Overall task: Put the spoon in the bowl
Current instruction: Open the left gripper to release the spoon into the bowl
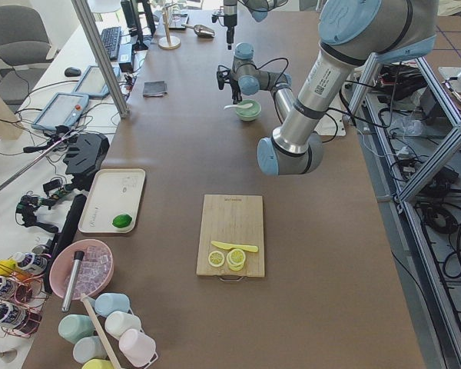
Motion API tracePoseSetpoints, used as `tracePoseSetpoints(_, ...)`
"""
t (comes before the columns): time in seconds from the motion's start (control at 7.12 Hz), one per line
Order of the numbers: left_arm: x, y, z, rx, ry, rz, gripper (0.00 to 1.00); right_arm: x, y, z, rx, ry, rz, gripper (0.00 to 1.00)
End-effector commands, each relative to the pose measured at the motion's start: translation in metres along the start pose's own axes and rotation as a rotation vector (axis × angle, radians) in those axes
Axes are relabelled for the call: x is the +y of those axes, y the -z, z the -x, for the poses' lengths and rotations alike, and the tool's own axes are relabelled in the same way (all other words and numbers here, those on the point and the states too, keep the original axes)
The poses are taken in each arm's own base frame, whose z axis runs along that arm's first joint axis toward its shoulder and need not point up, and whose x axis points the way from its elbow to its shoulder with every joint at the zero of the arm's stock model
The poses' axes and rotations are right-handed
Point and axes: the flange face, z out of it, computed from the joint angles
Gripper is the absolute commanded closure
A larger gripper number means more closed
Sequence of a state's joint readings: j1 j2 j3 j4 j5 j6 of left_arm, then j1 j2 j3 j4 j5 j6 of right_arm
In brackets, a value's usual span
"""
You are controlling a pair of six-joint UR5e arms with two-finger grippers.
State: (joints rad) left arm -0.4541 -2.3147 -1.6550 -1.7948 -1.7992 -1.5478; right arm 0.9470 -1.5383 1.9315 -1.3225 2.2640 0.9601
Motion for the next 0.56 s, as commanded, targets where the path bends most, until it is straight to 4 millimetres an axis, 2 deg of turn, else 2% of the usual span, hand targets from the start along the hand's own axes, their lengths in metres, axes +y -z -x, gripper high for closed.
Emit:
tracePoseSetpoints(0.0, 0.000, 0.006, -0.001, 0.011, -0.003, -0.006, 0.02, -0.001, 0.005, -0.003, -0.010, -0.006, 0.000, 0.00)
tracePoseSetpoints(0.14, 0.001, 0.022, -0.002, 0.029, -0.010, -0.006, 0.02, -0.005, 0.016, -0.008, -0.031, -0.020, 0.003, 0.00)
tracePoseSetpoints(0.28, 0.003, 0.048, 0.012, -0.015, -0.066, -0.005, 0.02, -0.007, 0.020, -0.017, -0.030, -0.031, -0.003, 0.00)
tracePoseSetpoints(0.42, -0.009, 0.086, 0.041, -0.075, -0.173, 0.013, 0.02, -0.012, 0.027, -0.035, -0.020, 0.009, -0.018, 0.00)
